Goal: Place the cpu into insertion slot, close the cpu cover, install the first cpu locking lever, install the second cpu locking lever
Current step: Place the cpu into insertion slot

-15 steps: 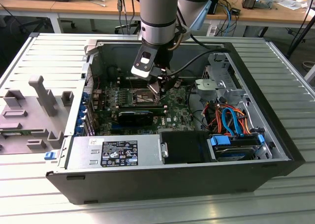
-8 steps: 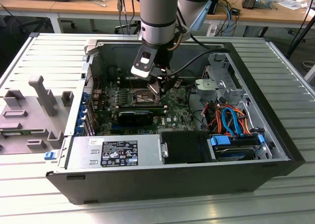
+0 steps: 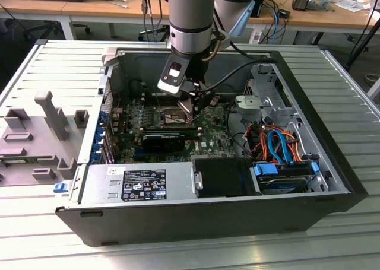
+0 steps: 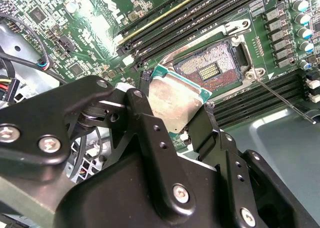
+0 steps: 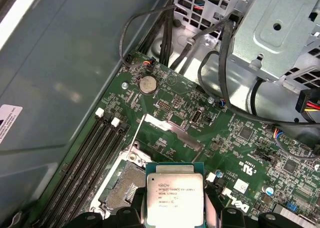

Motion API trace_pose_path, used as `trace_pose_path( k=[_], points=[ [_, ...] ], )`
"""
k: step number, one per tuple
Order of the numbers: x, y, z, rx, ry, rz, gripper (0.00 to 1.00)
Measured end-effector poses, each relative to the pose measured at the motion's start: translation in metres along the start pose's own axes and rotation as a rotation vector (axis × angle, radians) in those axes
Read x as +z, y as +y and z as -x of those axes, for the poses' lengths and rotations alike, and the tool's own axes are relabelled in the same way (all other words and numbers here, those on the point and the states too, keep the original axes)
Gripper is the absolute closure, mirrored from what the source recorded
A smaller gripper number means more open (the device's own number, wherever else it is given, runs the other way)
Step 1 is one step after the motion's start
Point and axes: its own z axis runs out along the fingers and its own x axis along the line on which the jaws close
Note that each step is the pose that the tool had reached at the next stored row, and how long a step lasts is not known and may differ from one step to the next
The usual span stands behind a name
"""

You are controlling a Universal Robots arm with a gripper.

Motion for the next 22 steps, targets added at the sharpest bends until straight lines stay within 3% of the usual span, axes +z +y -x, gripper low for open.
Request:
trace_pose_path(
  k=[22],
  points=[
    [0.0002, 0.0000, 0.0000, 0.012, -0.0010, 0.0001, 0.45]
  ],
)
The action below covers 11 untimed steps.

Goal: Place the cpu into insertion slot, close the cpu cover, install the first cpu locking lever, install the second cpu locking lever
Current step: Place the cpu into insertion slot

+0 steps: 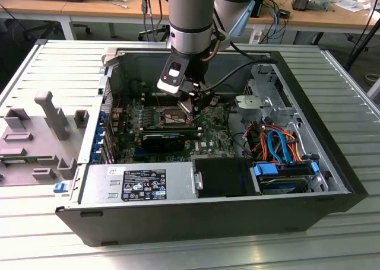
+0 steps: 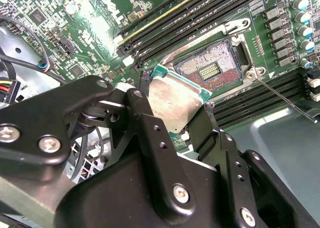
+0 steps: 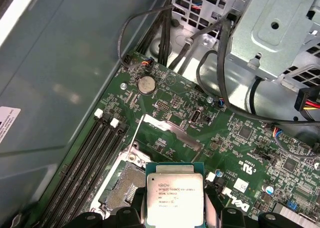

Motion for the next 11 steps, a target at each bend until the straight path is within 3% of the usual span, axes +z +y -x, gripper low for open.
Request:
trace_pose_path(
  k=[11],
  points=[
    [0.0001, 0.0000, 0.0000, 0.006, -0.0005, 0.0001, 0.45]
  ],
)
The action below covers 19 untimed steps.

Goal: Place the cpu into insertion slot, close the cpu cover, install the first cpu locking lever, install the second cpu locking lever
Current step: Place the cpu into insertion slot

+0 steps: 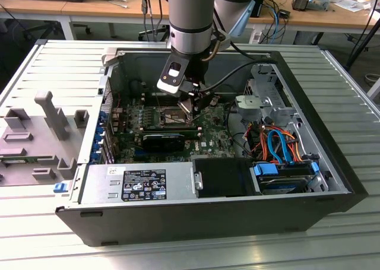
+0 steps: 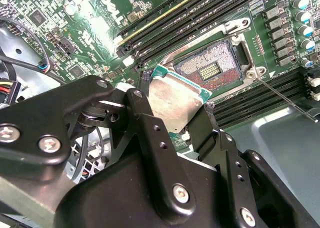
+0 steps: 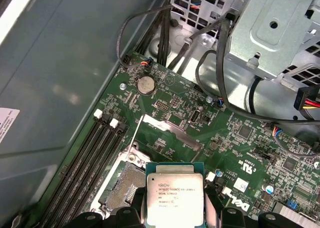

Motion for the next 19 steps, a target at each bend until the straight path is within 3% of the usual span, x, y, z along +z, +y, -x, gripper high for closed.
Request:
trace_pose_path(
  k=[19],
  points=[
    [0.0001, 0.0000, 0.0000, 0.013, -0.0012, 0.0003, 0.45]
  ],
)
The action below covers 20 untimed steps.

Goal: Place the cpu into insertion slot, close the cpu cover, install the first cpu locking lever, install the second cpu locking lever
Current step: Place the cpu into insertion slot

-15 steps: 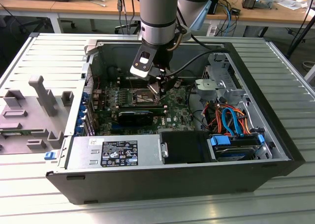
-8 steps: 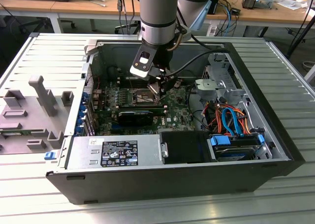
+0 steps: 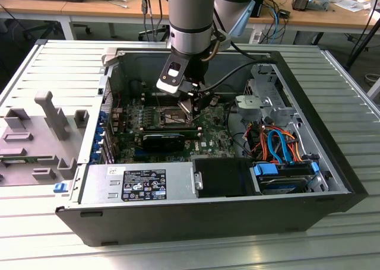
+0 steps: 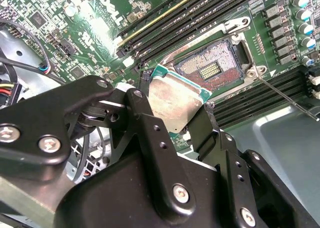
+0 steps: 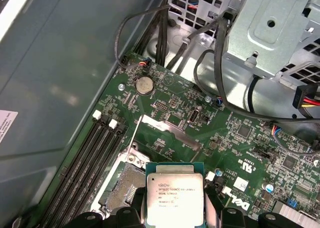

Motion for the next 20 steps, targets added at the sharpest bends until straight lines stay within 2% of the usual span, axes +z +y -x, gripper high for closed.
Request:
trace_pose_path(
  k=[20],
  points=[
    [0.0001, 0.0000, 0.0000, 0.021, -0.0018, 0.0004, 0.45]
  ],
)
